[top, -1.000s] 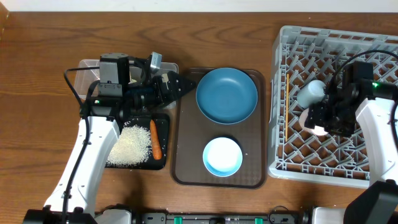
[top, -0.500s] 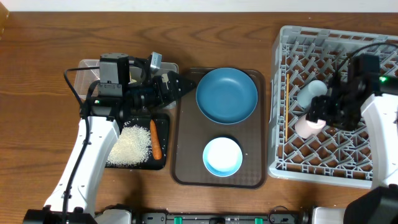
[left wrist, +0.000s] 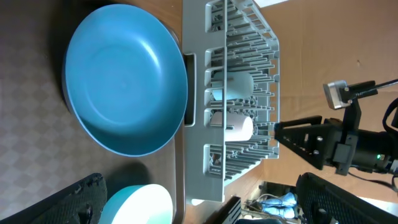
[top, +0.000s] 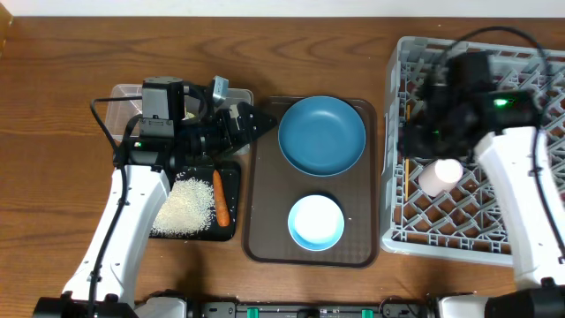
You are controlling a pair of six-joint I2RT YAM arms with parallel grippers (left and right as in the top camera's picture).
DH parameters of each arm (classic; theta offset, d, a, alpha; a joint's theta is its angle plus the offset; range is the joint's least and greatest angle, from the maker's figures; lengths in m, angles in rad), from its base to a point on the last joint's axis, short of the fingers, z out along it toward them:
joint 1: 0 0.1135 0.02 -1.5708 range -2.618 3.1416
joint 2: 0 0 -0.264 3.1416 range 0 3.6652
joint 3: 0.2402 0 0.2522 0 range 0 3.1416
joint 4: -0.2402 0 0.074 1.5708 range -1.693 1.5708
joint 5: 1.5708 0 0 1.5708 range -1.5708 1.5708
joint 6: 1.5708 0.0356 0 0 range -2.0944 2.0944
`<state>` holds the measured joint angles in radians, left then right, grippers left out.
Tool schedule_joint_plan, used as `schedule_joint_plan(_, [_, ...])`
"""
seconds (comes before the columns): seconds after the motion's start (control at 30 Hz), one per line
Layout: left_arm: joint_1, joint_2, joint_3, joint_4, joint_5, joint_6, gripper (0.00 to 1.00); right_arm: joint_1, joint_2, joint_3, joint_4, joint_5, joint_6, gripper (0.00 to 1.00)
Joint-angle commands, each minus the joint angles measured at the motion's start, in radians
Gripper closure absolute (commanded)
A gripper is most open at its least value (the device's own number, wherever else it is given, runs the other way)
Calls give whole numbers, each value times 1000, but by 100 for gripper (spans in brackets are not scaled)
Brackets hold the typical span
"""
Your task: Sort waste into correct bins and load items into the dishwasher rack
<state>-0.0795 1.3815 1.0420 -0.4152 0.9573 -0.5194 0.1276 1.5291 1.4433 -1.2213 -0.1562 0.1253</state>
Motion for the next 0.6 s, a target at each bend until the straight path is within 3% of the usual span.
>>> schedule_joint_plan(0.0, [0, 4, -4, -3, -13, 10, 0, 70, -1, -52, 58, 120, 85, 47])
schedule_joint_plan(0.17, [0, 4, -4, -3, -13, 10, 0, 130, -1, -142, 162, 237, 129, 48])
schedule_joint_plan(0.57, [0, 4, -4, -3, -13, 10, 0, 134, 1, -352, 397, 238, 129, 60])
